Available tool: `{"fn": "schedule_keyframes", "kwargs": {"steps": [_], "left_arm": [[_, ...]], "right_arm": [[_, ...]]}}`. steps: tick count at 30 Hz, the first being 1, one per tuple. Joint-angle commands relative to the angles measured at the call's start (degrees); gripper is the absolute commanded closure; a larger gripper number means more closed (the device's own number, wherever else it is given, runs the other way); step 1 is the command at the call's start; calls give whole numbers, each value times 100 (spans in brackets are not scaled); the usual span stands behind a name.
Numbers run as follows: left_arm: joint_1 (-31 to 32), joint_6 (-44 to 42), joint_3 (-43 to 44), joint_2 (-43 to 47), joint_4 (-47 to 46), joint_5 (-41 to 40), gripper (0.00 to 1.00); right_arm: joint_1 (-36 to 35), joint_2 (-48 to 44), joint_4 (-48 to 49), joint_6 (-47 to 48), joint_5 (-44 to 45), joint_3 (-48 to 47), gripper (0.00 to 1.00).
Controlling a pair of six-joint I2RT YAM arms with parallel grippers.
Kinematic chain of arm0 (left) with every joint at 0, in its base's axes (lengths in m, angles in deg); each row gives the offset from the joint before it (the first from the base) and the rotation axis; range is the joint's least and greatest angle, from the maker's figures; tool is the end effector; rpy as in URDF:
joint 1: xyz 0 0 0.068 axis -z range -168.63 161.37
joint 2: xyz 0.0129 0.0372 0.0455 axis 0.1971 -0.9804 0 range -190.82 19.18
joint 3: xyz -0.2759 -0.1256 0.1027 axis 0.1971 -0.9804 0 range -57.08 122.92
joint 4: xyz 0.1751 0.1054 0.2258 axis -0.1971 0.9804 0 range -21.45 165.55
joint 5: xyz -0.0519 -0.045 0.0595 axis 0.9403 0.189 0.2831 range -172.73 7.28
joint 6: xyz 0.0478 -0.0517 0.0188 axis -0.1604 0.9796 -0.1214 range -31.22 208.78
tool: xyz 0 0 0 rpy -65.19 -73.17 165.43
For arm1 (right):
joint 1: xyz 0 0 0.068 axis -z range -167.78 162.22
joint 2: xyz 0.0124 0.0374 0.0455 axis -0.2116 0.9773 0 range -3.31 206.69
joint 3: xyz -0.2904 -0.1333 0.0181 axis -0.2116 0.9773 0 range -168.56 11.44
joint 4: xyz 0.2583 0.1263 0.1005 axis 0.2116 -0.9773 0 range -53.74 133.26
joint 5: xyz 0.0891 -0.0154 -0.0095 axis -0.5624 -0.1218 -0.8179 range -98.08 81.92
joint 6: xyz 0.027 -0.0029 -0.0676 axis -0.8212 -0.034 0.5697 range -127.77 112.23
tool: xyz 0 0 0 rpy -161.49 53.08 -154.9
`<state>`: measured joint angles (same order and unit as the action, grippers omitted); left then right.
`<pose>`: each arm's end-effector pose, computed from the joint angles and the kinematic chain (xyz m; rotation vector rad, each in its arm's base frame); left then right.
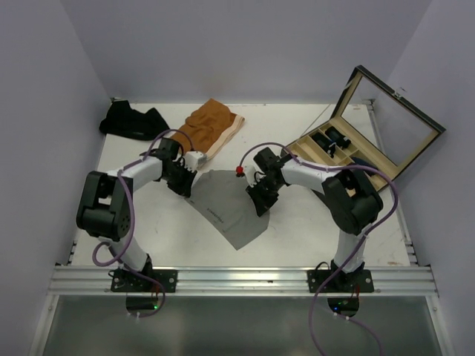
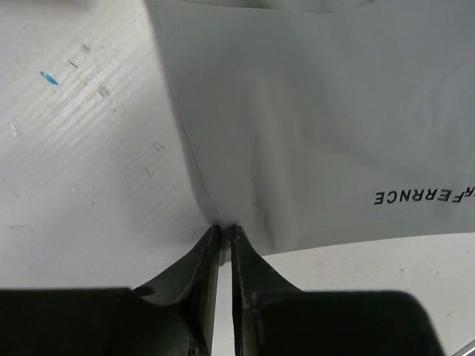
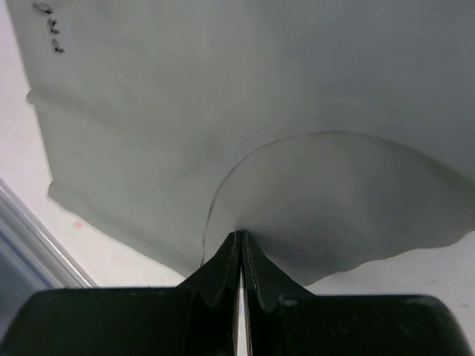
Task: Roll the underwear
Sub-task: Fold the underwear
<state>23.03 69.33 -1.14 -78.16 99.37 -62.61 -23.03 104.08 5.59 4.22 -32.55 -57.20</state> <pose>0.3459 -0.0926 0.1517 0.8181 2.6518 -0.4615 0.3188 0.2559 0.1511 -1.2384 2.6437 0.6901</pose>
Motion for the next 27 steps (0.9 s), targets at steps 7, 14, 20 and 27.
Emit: {"fn": "schedule_keyframes", "kwargs": {"steps": [7,14,20,27], "left_arm": [[3,-7,1137,-1303,-235,115,97],[187,-428,1946,-1920,-77,309,95],[293,-613,2131,-2008,-138,195,80],[249,-543,2131,-1622,-147,176,68]], "right_arm": [[-325,-175,488,-653,-786,693,93],[-484,-1070,620,-760,-1781,501,79],[324,-694,401,-698,-1116,-219,80],[404,-96,541,-584,-200,-159,85]]}}
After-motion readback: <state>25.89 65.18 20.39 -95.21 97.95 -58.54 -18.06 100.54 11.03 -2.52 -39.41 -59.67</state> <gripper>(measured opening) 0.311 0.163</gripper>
